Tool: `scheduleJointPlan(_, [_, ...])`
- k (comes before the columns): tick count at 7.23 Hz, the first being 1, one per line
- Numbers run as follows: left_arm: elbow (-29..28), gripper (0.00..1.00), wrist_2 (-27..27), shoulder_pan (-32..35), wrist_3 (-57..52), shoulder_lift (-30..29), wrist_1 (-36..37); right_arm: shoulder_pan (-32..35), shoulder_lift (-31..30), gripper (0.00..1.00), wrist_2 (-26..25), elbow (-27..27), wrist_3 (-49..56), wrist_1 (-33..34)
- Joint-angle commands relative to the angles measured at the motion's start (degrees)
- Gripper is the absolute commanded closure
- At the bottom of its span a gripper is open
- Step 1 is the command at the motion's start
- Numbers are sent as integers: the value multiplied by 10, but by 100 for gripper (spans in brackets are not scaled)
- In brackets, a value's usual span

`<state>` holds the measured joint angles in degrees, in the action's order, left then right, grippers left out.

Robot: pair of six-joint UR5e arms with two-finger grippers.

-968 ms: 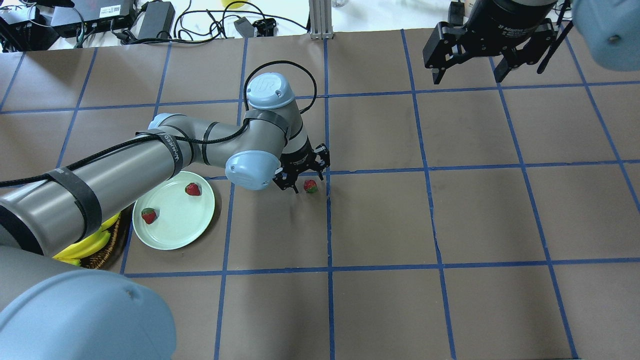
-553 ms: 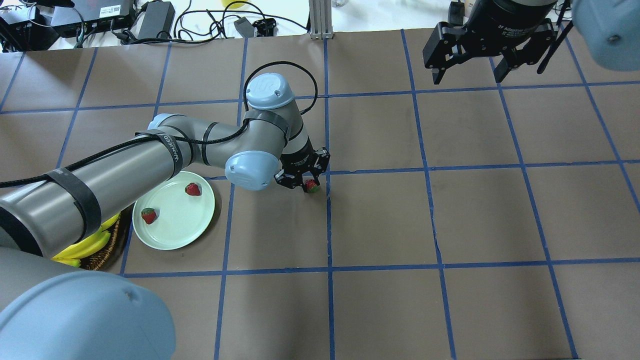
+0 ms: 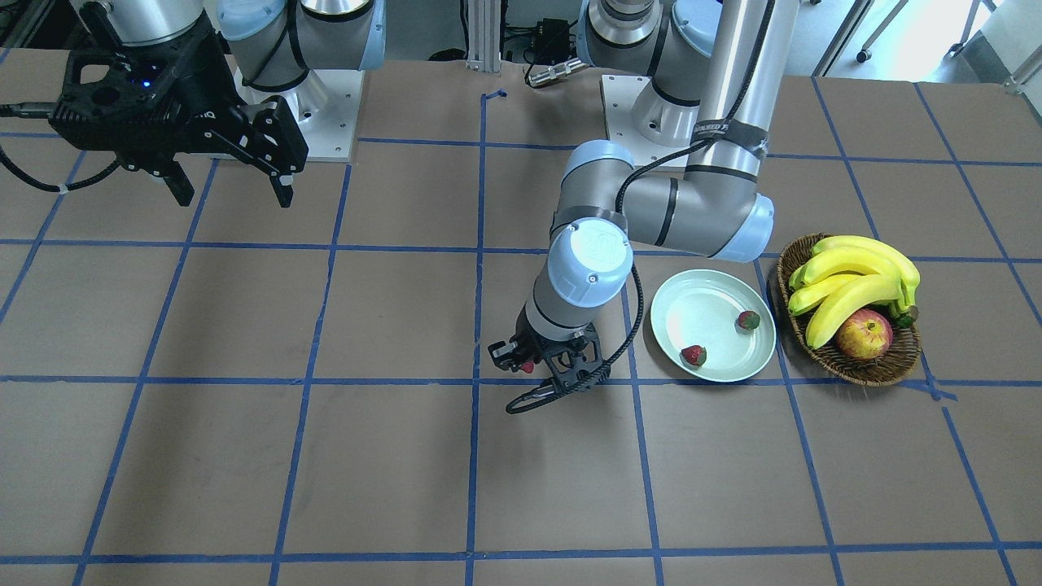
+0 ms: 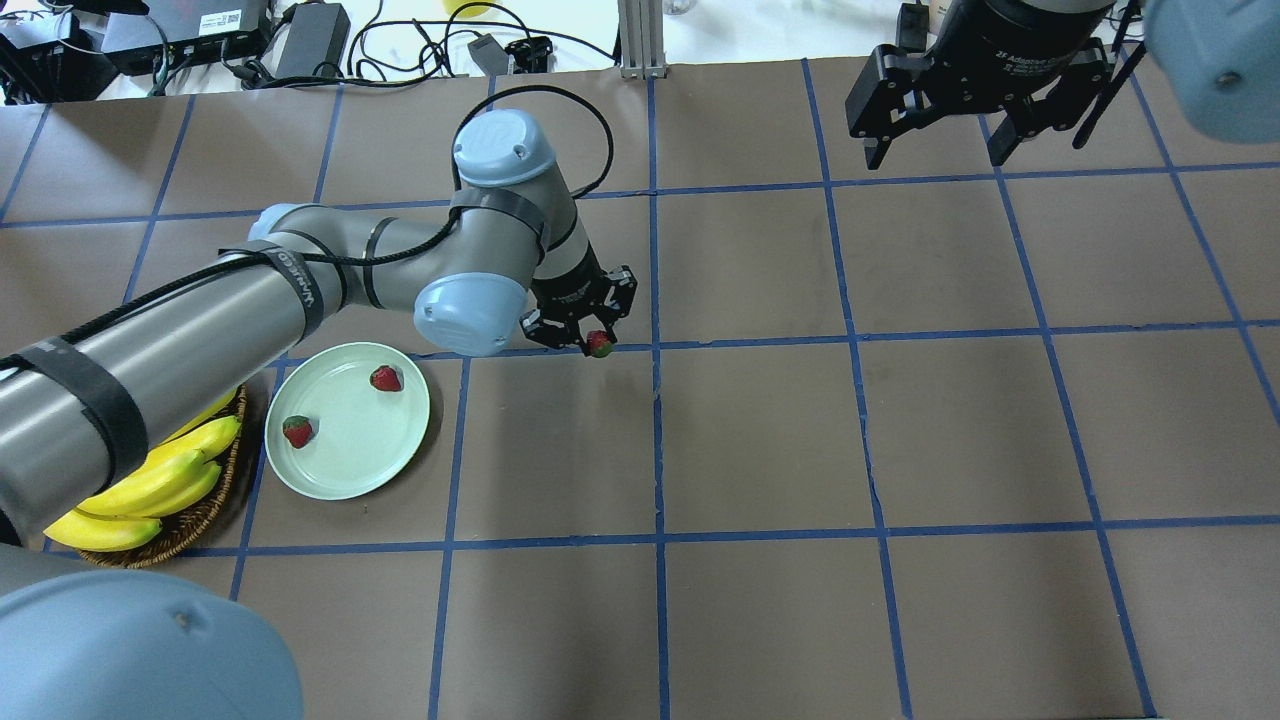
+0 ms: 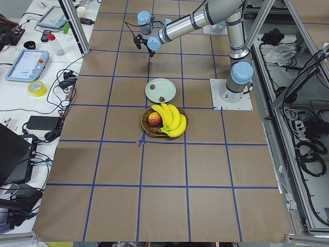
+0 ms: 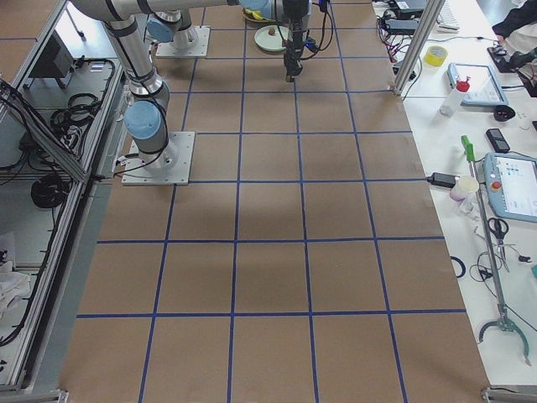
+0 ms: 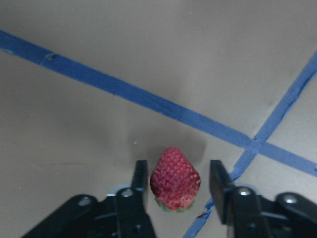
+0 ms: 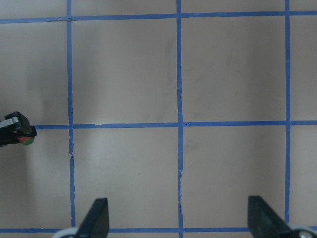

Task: Collect all strawberries into plate
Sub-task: 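Carry the strawberry over the plate and open the left gripper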

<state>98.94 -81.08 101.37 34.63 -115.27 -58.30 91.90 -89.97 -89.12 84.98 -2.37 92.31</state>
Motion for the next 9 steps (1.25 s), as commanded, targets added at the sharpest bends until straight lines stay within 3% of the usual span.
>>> scheduleJointPlan(1, [-9, 100, -17, -74, -95, 37, -67, 0, 1, 0, 0, 0, 0, 0])
scheduleJointPlan(3, [-7, 100, -125, -113, -139, 59, -143, 0, 0, 0, 0, 0, 0, 0])
scheduleJointPlan(4, [-2, 100, -151, -129, -141, 68, -157, 0, 1, 0, 0, 0, 0, 0])
scheduleJointPlan(7, [55, 100, -181, -174, -196, 65, -151, 0, 0, 0, 0, 0, 0, 0])
scheduleJointPlan(9, [63, 99, -202, -187, -198, 57, -149, 0, 1, 0, 0, 0, -1, 0])
